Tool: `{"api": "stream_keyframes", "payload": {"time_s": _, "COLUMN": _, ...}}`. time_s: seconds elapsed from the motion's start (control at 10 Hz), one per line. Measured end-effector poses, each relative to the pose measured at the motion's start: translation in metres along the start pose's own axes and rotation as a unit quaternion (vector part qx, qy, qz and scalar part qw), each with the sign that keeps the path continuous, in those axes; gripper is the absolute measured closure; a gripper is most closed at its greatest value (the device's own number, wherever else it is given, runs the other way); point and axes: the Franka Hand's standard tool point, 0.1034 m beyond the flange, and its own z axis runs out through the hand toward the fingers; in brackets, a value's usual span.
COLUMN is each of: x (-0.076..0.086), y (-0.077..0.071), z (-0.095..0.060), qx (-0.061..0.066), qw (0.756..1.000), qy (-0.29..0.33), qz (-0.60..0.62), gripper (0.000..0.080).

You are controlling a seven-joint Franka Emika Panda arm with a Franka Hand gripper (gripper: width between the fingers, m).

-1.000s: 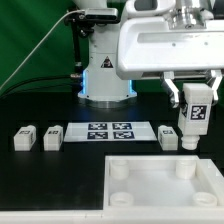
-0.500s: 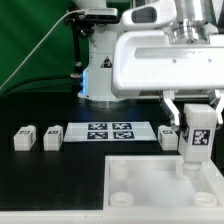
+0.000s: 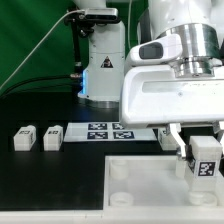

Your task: Assemble one leg

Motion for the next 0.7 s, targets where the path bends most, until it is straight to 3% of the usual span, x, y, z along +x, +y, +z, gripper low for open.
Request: {"api": "stream_keyframes", "payload": {"time_s": 0.7, "x": -0.014, "y": -0.014, "z": 0.001, "qx": 0.009, "qw": 1.000, "qy": -0.011, "qz": -0.007, "gripper": 0.0508}}
